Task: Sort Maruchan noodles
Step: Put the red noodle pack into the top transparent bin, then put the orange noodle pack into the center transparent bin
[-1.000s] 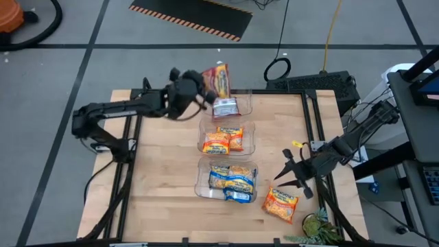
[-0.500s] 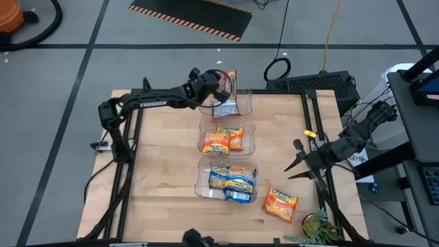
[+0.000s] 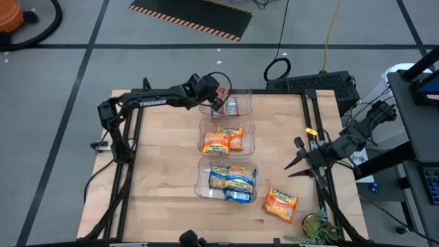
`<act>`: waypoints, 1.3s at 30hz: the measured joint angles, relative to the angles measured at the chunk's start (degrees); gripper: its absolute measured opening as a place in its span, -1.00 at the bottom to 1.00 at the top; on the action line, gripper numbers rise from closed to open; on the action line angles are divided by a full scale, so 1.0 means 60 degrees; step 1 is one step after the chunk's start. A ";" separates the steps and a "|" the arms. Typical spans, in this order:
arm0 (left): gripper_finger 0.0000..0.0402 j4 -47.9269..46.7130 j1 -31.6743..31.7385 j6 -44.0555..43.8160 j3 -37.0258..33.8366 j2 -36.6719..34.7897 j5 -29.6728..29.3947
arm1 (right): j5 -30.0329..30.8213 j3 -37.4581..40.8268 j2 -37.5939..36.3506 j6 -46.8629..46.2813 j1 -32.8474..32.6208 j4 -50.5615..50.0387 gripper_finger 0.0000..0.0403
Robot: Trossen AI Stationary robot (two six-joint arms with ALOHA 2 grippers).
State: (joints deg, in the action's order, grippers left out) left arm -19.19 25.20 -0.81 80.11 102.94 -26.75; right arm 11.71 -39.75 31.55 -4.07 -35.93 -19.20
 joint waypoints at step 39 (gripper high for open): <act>-0.34 -0.7365 -0.6404 -0.4932 -0.0344 -0.2690 -0.1213 | -0.4221 0.0000 0.4913 -0.9379 -0.0750 -0.1380 -0.01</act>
State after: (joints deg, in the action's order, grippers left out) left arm -63.37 -13.22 -30.40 78.05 86.80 -34.03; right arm -13.62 -39.75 61.03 -60.34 -40.42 -27.48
